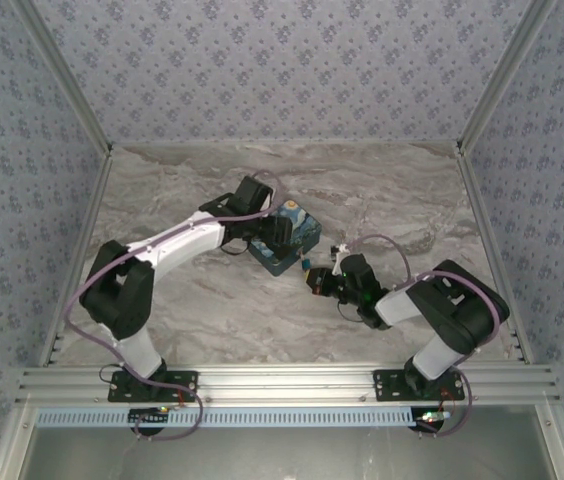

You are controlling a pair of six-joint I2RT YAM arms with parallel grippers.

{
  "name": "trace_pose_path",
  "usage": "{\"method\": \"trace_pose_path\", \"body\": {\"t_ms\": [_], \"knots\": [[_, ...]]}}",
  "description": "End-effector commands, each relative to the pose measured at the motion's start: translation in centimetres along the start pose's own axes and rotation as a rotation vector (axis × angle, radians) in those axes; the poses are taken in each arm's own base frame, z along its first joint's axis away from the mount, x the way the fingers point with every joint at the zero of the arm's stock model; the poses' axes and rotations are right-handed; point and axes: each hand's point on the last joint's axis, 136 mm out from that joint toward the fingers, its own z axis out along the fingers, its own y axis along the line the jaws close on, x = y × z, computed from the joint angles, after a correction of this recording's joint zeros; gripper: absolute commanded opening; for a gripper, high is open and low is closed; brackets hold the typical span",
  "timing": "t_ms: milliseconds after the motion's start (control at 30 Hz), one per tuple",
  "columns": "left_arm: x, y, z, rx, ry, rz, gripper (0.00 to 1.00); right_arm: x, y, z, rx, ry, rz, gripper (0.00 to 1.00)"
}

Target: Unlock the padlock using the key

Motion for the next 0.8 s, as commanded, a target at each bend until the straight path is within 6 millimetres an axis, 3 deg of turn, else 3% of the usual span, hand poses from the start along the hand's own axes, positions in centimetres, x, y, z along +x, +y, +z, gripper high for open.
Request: {"method": "trace_pose_path", "body": {"t_ms": [0,533,767], "knots": [[0.0,1.1,0.5,-0.077,0.017,0.042,0.79,0.3,-0.4,0.1,-0.01,0.02,0.079,0.0],[4.0,4.1,2.8,-0.206,0.11,0.078,0.79,-0.6,-1.6,0.3,-0.02,0.022,0.2,0.0],[4.5,4.5,2.9,-0.215,0.111,0.075,0.79,-0.3,-2.5,0.1,0.011,0.046,0.211,0.0]]}}
